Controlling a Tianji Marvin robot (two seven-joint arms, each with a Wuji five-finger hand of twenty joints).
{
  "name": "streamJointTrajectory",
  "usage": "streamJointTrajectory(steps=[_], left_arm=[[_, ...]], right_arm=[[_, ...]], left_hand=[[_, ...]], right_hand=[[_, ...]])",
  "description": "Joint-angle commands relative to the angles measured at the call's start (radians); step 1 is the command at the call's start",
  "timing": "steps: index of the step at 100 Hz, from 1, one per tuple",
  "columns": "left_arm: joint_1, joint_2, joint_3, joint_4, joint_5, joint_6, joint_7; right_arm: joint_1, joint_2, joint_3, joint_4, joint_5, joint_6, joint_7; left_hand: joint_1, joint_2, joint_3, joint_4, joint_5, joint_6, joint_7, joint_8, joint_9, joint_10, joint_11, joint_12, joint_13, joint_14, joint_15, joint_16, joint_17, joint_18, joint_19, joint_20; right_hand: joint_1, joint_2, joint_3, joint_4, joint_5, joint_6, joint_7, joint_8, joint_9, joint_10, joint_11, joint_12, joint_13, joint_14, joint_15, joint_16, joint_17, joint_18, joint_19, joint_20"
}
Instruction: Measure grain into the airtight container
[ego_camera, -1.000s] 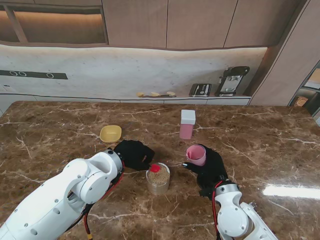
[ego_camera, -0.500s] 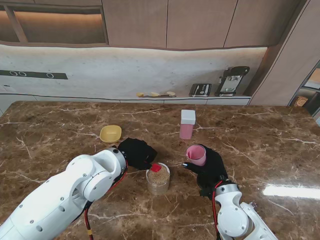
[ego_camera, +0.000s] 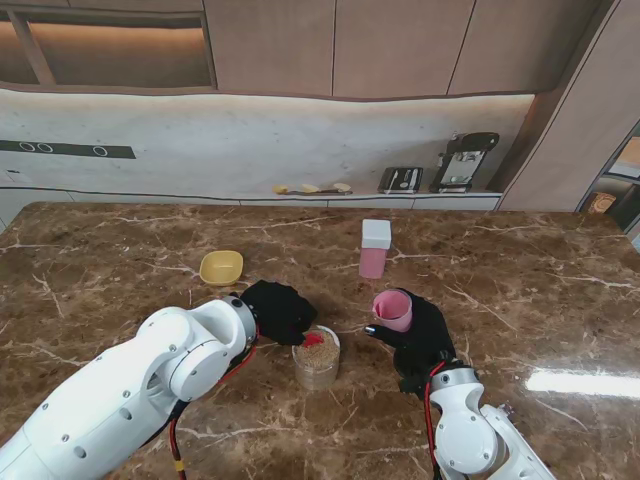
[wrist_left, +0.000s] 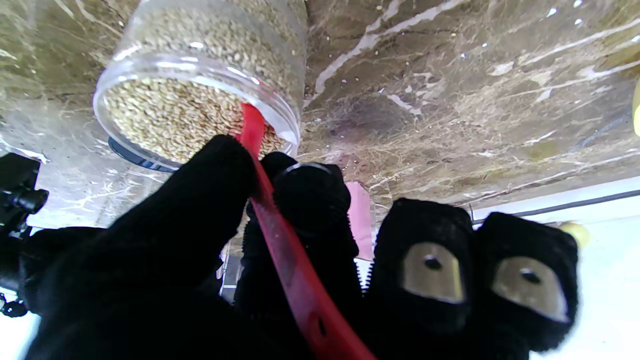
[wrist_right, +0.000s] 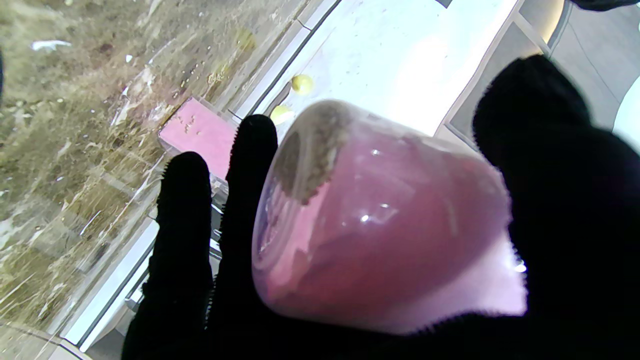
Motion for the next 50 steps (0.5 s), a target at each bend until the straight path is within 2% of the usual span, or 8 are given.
streamJointTrajectory(steps=[1,26,50], left_arm=[[0.000,0.001,0.008,0.010,-0.011,0.015,-0.012],[-0.016,0.003,0.026,0.022,-0.086,0.064,-0.044],[-0.030,0.004,0.044,0.032,-0.179,0.141,-0.065]], right_arm=[[-0.006,-0.003,-0.002,0.007,0.005,0.000,0.014],[-0.004,-0.004,-0.003,0.010,0.004,-0.002,0.011],[-0.003,-0.004,-0.004,0.012,0.004,-0.001,0.011]], left_hand=[[0.031,0.019,0.061,-0.003,0.026,-0.081,0.024,0.022,0.076,-0.043,0.034,0.002,0.029,-0.014,0.092,-0.006,0.044,-0.021,0.148,0.004],[0.033,0.018,0.060,-0.003,0.026,-0.078,0.023,0.022,0.076,-0.041,0.034,0.002,0.029,-0.011,0.091,-0.006,0.044,-0.019,0.147,0.001],[0.037,0.021,0.057,-0.002,0.024,-0.075,0.023,0.020,0.076,-0.038,0.034,0.003,0.029,-0.009,0.091,-0.006,0.044,-0.017,0.147,0.000]], right_hand=[[0.032,0.213,0.159,-0.036,0.051,-0.073,0.000,0.003,0.005,-0.029,0.004,-0.014,-0.010,-0.014,0.004,0.013,-0.007,-0.011,0.009,0.004],[0.032,0.215,0.158,-0.036,0.052,-0.071,0.000,0.003,0.005,-0.029,0.003,-0.014,-0.010,-0.015,0.005,0.013,-0.008,-0.010,0.008,0.004],[0.032,0.215,0.157,-0.037,0.052,-0.071,0.000,0.003,0.004,-0.029,0.003,-0.014,-0.011,-0.014,0.005,0.013,-0.008,-0.010,0.008,0.005]])
